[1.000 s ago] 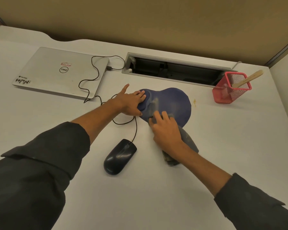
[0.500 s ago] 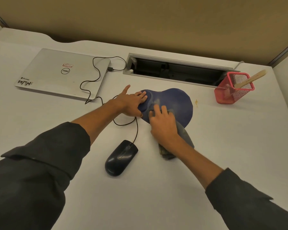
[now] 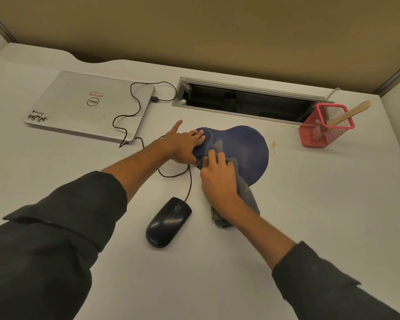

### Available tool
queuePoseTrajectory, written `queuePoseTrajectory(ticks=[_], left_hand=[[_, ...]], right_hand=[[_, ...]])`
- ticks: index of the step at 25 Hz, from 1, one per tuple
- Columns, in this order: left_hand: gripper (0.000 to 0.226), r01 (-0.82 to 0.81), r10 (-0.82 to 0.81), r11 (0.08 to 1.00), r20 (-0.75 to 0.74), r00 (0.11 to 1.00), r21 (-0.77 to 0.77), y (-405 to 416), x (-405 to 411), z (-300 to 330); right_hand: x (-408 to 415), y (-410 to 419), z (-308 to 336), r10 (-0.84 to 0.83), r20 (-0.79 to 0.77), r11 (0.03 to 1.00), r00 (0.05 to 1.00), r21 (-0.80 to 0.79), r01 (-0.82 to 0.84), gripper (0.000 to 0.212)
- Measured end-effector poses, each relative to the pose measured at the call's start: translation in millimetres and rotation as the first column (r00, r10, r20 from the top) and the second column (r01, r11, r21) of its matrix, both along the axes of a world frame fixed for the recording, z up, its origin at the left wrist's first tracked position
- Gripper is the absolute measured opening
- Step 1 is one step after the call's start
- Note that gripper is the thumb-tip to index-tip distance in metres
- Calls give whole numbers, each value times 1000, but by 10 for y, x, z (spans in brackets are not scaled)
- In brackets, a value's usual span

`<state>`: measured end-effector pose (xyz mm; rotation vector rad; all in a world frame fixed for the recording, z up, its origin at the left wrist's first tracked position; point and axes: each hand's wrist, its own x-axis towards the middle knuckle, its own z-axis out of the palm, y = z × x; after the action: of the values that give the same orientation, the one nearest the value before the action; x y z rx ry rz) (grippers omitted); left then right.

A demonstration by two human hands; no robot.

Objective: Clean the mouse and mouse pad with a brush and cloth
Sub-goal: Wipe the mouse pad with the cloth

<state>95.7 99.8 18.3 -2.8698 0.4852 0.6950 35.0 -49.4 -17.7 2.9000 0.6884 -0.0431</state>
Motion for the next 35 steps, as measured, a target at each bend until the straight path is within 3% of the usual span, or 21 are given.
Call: queuePoseTrajectory(ticks=[5, 8, 14, 21, 27, 35], left_hand=[[82, 1, 0, 1000, 8, 1000, -24, 4, -6, -41], [83, -10, 10, 1000, 10, 1000, -24, 20, 12, -54], [84, 4, -4, 1000, 10, 1000, -10, 17, 23, -63], [85, -21, 21, 999, -9, 1000, -23, 6, 21, -36], [85, -23, 23, 1000, -12, 1000, -12, -4, 21, -15], [87, -43, 42, 999, -22, 999, -31, -6, 19, 7]], right_hand=[[378, 34, -14, -54, 30, 994, 998, 102, 50, 45], [767, 129, 22, -111, 32, 988, 993, 113, 107, 41], [1118, 87, 31, -13, -4, 991, 1000, 133, 14, 38], [662, -29, 38, -5, -1, 992, 1000, 127, 5, 41], [181, -478, -8, 219, 26, 962, 975, 160, -220, 43], [909, -196, 115, -5, -14, 995, 1000, 103, 7, 38]])
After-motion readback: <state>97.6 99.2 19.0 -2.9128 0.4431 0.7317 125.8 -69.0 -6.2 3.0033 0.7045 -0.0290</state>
